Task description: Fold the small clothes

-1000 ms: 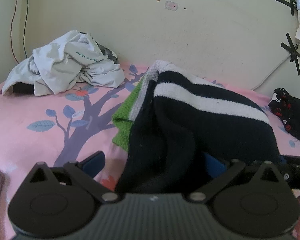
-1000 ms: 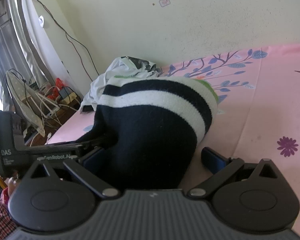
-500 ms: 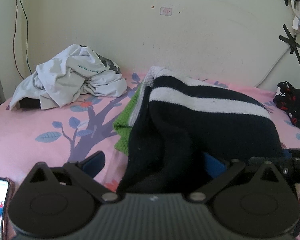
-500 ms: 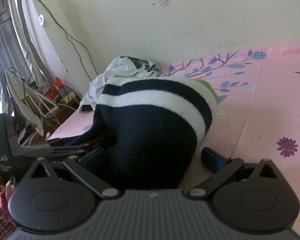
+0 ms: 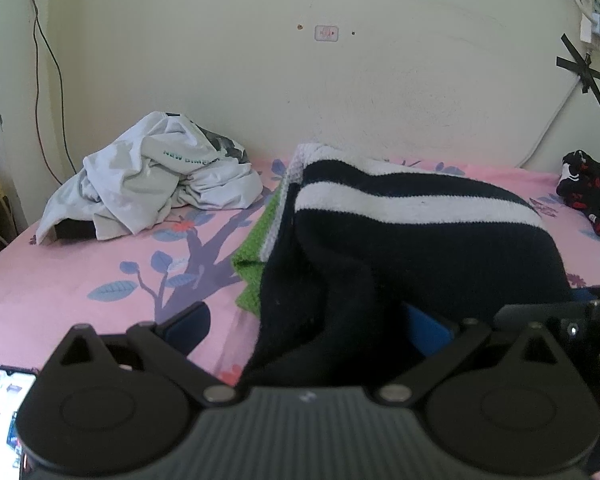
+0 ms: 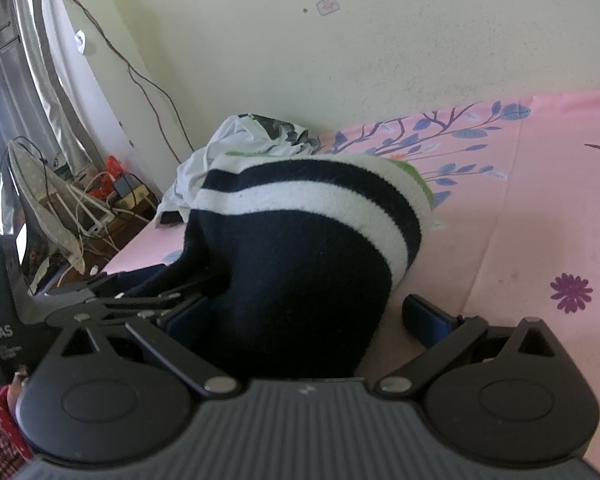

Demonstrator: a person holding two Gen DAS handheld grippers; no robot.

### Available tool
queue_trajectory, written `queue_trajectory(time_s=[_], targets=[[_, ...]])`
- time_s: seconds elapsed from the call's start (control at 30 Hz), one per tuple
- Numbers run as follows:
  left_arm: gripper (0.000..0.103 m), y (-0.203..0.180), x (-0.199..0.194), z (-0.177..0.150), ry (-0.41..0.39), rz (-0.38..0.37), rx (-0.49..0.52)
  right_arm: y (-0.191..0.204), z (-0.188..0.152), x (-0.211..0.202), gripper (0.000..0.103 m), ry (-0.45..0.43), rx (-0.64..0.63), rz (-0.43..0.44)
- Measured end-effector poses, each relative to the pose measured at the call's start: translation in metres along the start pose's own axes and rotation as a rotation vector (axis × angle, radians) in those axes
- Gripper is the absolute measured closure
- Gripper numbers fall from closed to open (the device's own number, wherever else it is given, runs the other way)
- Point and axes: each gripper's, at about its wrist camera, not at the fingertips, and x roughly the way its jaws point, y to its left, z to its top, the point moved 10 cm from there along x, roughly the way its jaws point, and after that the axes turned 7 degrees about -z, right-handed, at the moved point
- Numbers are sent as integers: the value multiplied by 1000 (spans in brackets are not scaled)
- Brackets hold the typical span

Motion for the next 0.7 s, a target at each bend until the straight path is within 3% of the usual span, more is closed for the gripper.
queue_trajectory(time_s=[0.7], targets=[[0, 0, -17, -4, -42, 55, 9, -8, -12, -23, 6, -23, 22, -40]])
